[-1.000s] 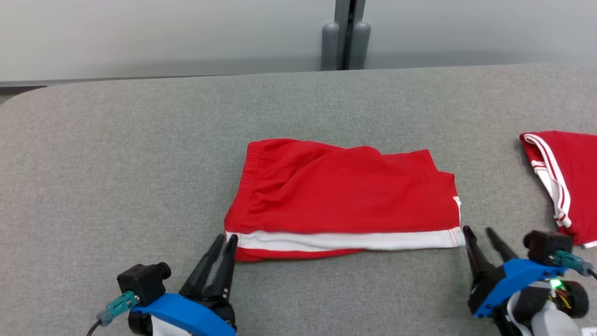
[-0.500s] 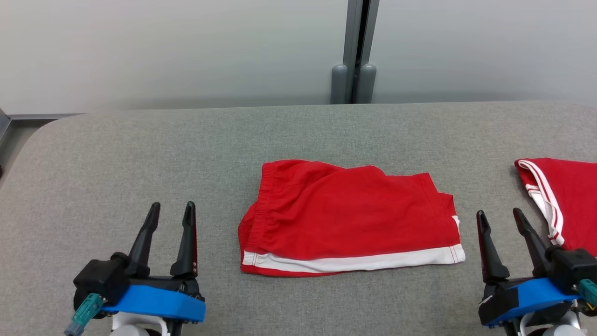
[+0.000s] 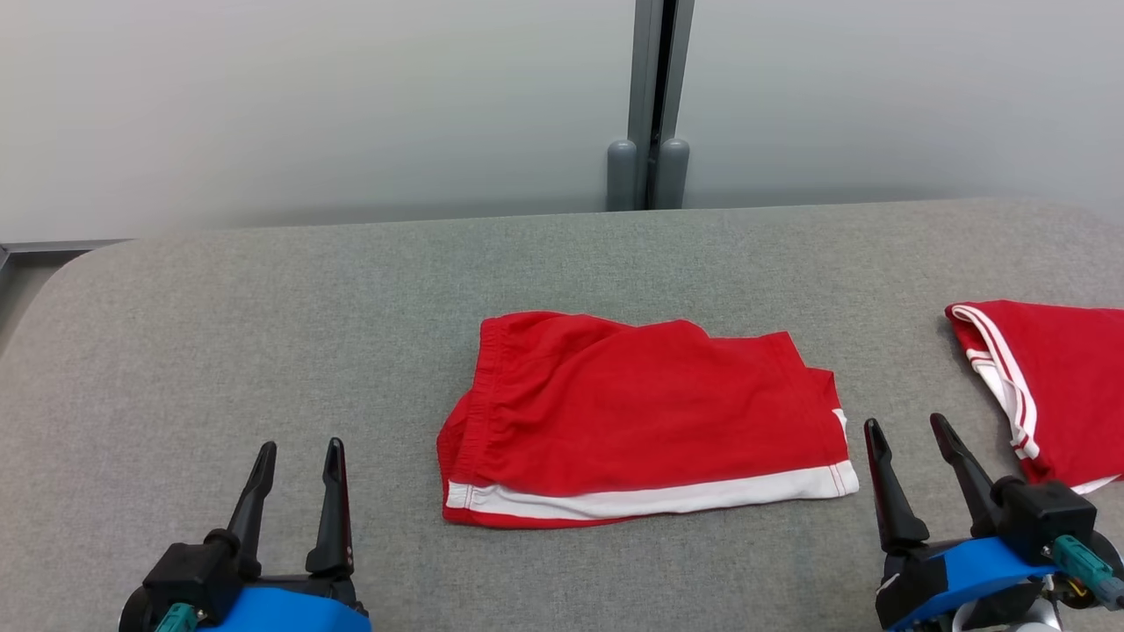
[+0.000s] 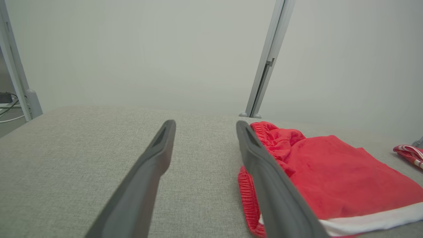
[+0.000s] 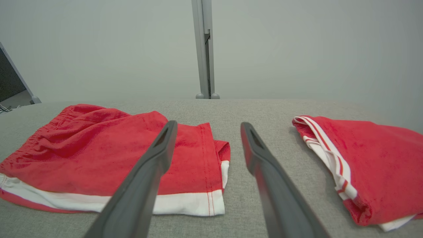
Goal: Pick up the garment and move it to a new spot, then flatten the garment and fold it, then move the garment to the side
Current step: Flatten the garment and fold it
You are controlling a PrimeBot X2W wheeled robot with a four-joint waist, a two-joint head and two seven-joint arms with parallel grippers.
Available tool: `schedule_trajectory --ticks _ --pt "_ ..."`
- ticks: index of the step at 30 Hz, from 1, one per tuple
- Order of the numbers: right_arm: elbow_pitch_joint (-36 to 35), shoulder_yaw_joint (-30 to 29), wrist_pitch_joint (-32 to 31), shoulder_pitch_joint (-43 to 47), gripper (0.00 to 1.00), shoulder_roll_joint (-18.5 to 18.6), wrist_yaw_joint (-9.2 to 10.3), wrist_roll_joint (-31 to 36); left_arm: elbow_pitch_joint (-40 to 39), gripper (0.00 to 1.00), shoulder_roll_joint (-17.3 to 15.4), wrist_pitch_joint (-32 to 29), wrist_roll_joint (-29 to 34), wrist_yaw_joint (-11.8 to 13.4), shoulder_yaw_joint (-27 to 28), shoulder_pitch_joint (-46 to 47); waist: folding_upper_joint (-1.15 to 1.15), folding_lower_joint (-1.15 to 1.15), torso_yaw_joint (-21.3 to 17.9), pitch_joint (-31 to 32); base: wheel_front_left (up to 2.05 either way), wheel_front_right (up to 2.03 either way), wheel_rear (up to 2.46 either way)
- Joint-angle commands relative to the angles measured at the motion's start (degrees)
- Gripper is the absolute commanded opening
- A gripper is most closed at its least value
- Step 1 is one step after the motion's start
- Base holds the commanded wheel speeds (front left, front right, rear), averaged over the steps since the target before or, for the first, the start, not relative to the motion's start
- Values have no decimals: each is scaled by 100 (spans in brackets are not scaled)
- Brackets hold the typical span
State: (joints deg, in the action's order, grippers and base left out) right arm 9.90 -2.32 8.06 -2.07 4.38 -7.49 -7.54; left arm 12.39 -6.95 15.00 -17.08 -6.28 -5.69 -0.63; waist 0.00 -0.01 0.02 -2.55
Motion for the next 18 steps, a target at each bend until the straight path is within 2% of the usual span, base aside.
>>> schedule_trajectory --ticks 1,9,15,18 --pt "6 -2 -9 70 100 -12 -1 -20 7 100 15 23 41 -37 69 -18 0 1 2 -11 0 0 0" --pt "37 80 -80 13 100 -29 -1 -109 74 100 54 23 231 -109 -68 92 0 1 -21 -57 0 0 0" --pt "37 173 -38 -72 100 -41 -1 -138 664 100 -223 -453 14 -116 -1253 392 0 1 -102 -169 0 0 0" --pt "101 253 -17 -125 100 -59 -1 -167 979 100 -318 -741 -198 -117 -1573 562 0 1 -149 -231 0 0 0"
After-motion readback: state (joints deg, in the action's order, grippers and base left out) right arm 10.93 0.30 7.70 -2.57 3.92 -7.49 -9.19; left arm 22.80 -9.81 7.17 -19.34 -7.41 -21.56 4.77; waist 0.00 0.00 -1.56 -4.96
